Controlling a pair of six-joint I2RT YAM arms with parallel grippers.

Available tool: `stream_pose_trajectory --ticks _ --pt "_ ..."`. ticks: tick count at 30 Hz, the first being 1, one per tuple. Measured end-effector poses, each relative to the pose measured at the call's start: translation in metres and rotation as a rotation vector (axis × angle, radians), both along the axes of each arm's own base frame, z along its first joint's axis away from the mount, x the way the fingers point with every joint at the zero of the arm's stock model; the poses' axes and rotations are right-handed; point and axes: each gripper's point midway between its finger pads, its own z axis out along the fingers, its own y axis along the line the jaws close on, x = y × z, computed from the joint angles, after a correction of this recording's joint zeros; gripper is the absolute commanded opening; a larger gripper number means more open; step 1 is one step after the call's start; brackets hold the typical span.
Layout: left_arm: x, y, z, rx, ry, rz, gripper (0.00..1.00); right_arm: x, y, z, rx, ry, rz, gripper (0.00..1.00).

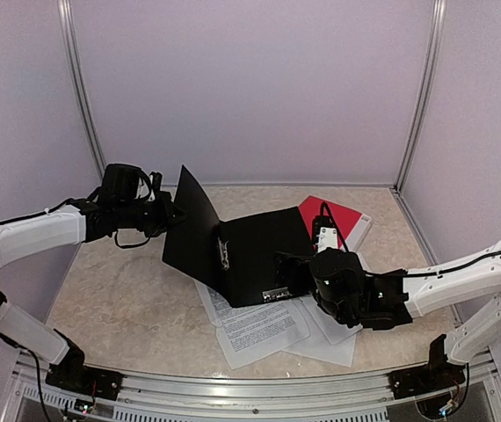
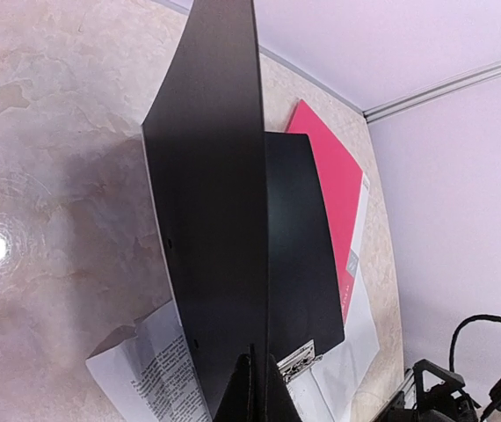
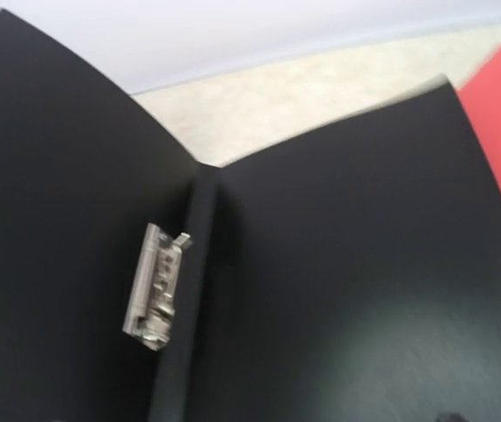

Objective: Put the files into the folder
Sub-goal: Open the folder at the center of the board.

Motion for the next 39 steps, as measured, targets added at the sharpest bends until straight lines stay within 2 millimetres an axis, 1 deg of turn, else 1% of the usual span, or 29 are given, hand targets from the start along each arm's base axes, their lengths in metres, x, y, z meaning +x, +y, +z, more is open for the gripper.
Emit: stream_pose_trajectory --ticks 4,6,8,9,10,13,16,19,20,21,22,24,25,26,29,32,36,39 --pt "-0.002 0.008 0.005 0.006 -0.010 -0.007 0.00 0.000 0.014 0.026 -0.045 -0.055 0.029 0.87" --pt "-0.004 0.016 0.009 0.003 -0.017 -0.005 0.00 0.002 0.021 0.035 -0.077 -0.082 0.043 0.86" --pt "-0.007 0.026 0.011 0.006 -0.020 0.003 0.00 0.006 0.027 0.036 -0.111 -0.094 0.064 0.85" --pt "-0.010 0.031 0.011 0.011 -0.020 0.004 0.00 0.008 0.029 0.032 -0.133 -0.094 0.082 0.83" --pt "-0.009 0.041 0.009 0.017 -0.016 0.024 0.00 0.012 0.030 0.026 -0.156 -0.088 0.096 0.82" --pt "-0.013 0.063 -0.001 0.033 0.010 0.060 0.00 0.028 0.033 0.001 -0.218 -0.056 0.137 0.77" --pt "-0.016 0.080 -0.013 0.047 0.037 0.092 0.00 0.043 0.038 -0.039 -0.297 -0.008 0.192 0.71" --pt "-0.017 0.087 -0.023 0.061 0.054 0.104 0.02 0.055 0.043 -0.084 -0.366 0.053 0.246 0.64" --pt "-0.018 0.089 -0.026 0.066 0.059 0.105 0.03 0.056 0.048 -0.106 -0.391 0.081 0.282 0.62" --pt "-0.018 0.089 -0.028 0.071 0.063 0.105 0.03 0.060 0.046 -0.115 -0.401 0.095 0.287 0.60" --pt "-0.018 0.091 -0.031 0.078 0.069 0.107 0.04 0.061 0.046 -0.128 -0.416 0.116 0.303 0.59" --pt "-0.018 0.093 -0.037 0.095 0.079 0.111 0.06 0.062 0.046 -0.147 -0.432 0.147 0.329 0.57" --pt "-0.019 0.095 -0.041 0.111 0.087 0.119 0.07 0.062 0.046 -0.152 -0.434 0.153 0.341 0.57" --pt "-0.019 0.099 -0.045 0.130 0.095 0.132 0.08 0.063 0.048 -0.153 -0.428 0.151 0.347 0.57" --pt "-0.020 0.115 -0.060 0.211 0.126 0.188 0.12 0.063 0.054 -0.147 -0.392 0.136 0.363 0.55" --pt "-0.023 0.135 -0.083 0.322 0.181 0.256 0.17 0.060 0.055 -0.149 -0.365 0.142 0.375 0.55" --pt "-0.027 0.154 -0.118 0.434 0.277 0.306 0.32 0.056 0.055 -0.151 -0.334 0.150 0.380 0.55" --pt "-0.030 0.163 -0.145 0.489 0.356 0.318 0.43 0.054 0.056 -0.151 -0.321 0.153 0.377 0.55"
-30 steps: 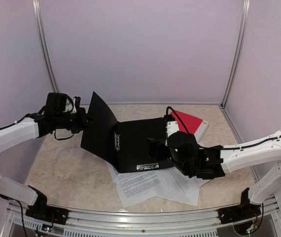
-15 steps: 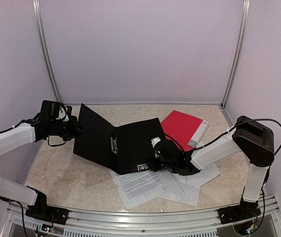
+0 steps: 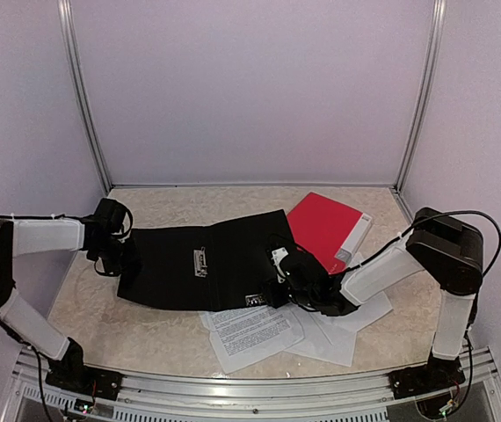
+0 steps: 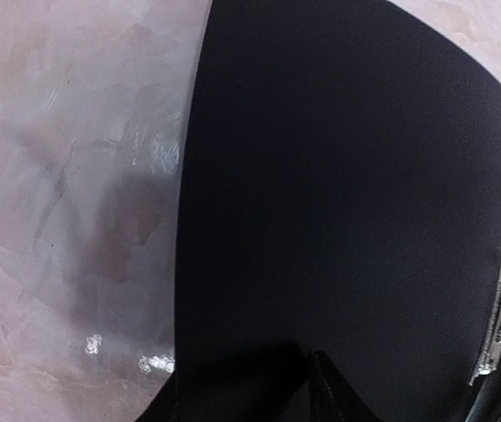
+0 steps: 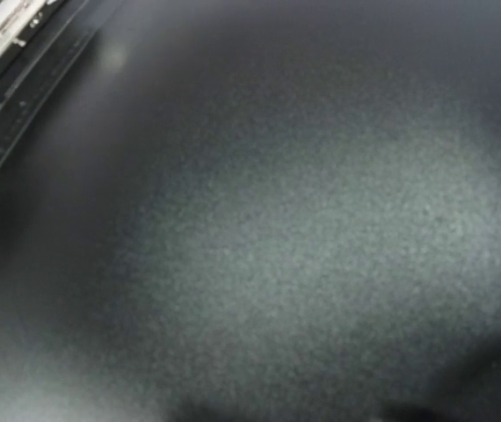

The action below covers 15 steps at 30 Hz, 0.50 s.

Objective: Put the files into the folder
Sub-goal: Open the folder at the center of the board.

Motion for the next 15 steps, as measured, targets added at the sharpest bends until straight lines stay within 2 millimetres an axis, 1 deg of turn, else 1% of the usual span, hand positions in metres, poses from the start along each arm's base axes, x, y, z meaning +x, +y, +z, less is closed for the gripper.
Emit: stream_pose_trajectory --ticks 4,6,8,10,14,15 --pt "-0.002 0.005 -0.036 0.042 0.106 0.020 0.53 -0.001 -0.001 0.001 -0.003 0.000 -0.006 0.56" --pt "0.008 0.003 -0.037 0.053 0.099 0.023 0.62 -0.001 -0.003 0.001 -0.011 -0.001 -0.013 0.55" --pt "0.016 0.001 -0.038 0.069 0.090 0.027 0.67 -0.001 -0.004 0.000 -0.020 0.001 -0.018 0.56" --pt "0.023 0.000 -0.038 0.097 0.076 0.034 0.70 -0.001 -0.006 -0.001 -0.029 0.002 -0.023 0.56" --pt "0.025 -0.004 -0.038 0.156 0.073 0.031 0.74 -0.001 -0.008 0.000 -0.037 0.003 -0.027 0.57" --pt "0.024 -0.004 -0.038 0.169 0.073 0.031 0.78 -0.002 -0.009 0.000 -0.040 0.004 -0.027 0.57"
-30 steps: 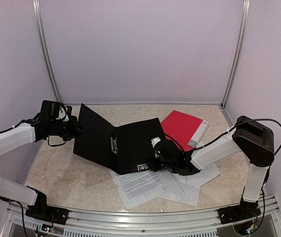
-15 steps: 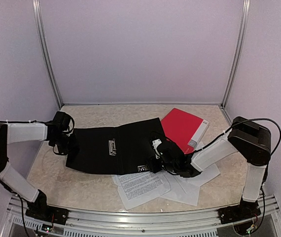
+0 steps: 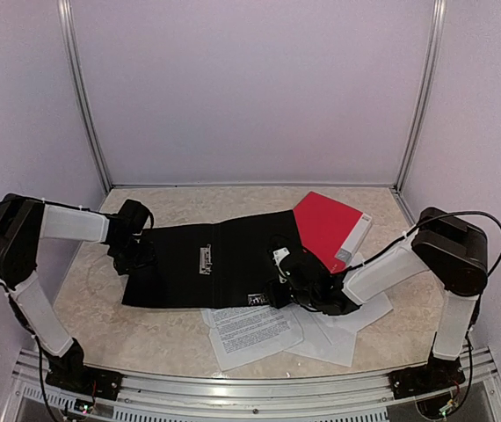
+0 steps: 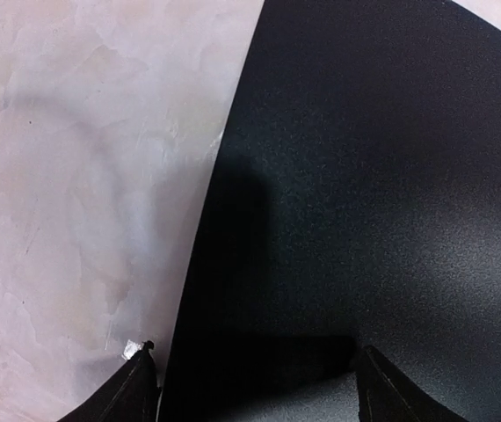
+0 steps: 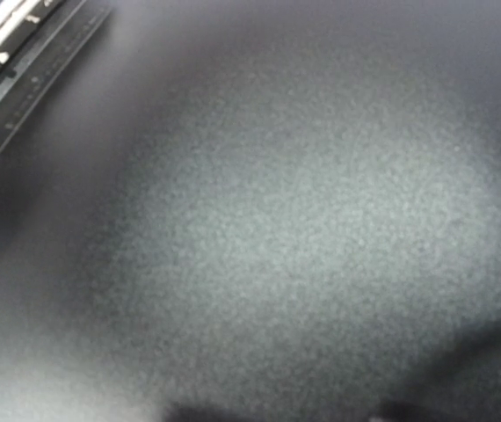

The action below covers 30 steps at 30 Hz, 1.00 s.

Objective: Put the files into the folder
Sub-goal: Open the folder at the center of the board.

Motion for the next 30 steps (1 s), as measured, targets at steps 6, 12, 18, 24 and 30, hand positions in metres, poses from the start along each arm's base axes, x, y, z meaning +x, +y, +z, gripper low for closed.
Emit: stream_pose_trajectory --ticks 6,12,18,24,30 --pt "-0.014 0.000 0.011 0.029 0.013 0.006 0.98 -0.005 0.002 0.002 -0.012 0.010 0.018 0.67" --pt "-0.008 -0.010 0.082 -0.033 -0.182 -0.010 0.99 -0.012 0.005 0.019 0.001 0.015 0.044 0.76" --pt "-0.003 -0.066 0.119 -0.203 -0.307 -0.155 0.99 -0.011 0.002 0.072 0.052 -0.029 0.033 0.79" --pt "-0.001 -0.128 0.107 -0.329 -0.285 -0.328 0.96 -0.019 -0.007 0.103 0.067 -0.022 0.038 0.73" --pt "-0.016 -0.197 0.098 -0.470 -0.272 -0.546 0.85 -0.040 -0.030 0.090 0.052 0.057 0.048 0.52"
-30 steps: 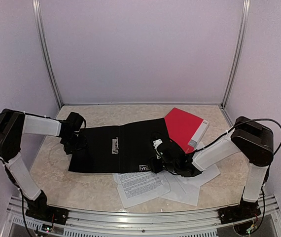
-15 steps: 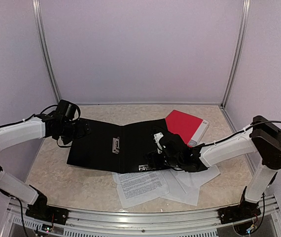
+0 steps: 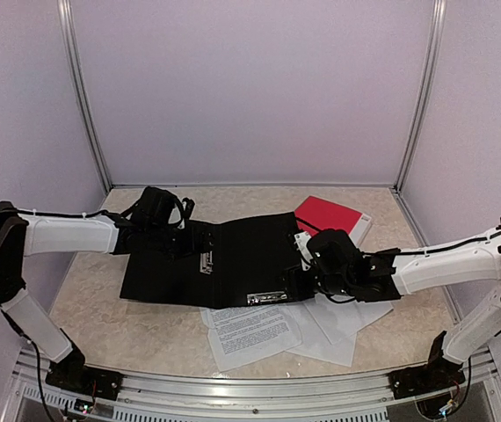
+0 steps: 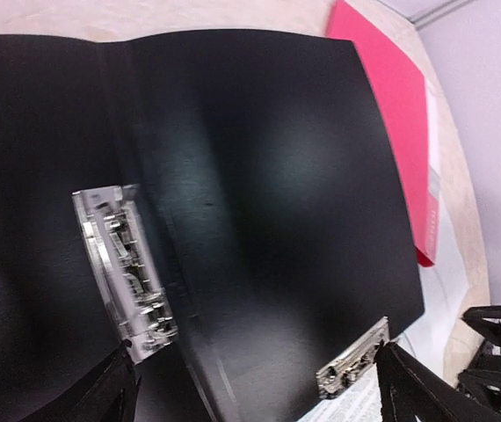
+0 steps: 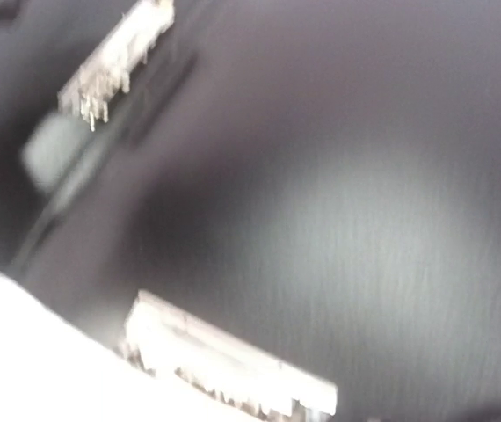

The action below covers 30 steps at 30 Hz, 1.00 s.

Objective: Put the files into the folder
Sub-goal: Open the folder at the center of the board, then open the spring clip on the folder.

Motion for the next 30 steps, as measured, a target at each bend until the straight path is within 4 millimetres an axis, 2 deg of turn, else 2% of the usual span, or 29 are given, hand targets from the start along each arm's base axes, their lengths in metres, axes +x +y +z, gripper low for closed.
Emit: stream_pose_trajectory --ticks 3,5,10,15,20,30 --pt "-0.009 -0.030 0.008 -0.054 -0.055 -0.119 0.83 -0.011 -0.013 -0.020 -0.016 0.063 0.016 0.51" --pt "-0.022 -0.053 0.011 -0.062 -0.113 -0.222 0.83 -0.015 -0.022 -0.034 -0.025 0.110 0.019 0.51" --pt "-0.056 -0.098 -0.003 -0.045 -0.217 -0.477 0.80 -0.017 -0.038 -0.054 0.000 0.201 0.028 0.48" --pt "-0.070 -0.110 -0.025 -0.040 -0.292 -0.664 0.81 -0.019 -0.046 -0.063 0.068 0.272 0.047 0.46" --pt "-0.085 -0.115 -0.037 -0.037 -0.386 -0.826 0.81 -0.017 -0.038 -0.054 0.147 0.288 0.095 0.45" --pt "-0.087 -0.129 -0.047 0.036 -0.524 -0.996 0.72 -0.013 -0.030 -0.062 0.211 0.337 0.140 0.43"
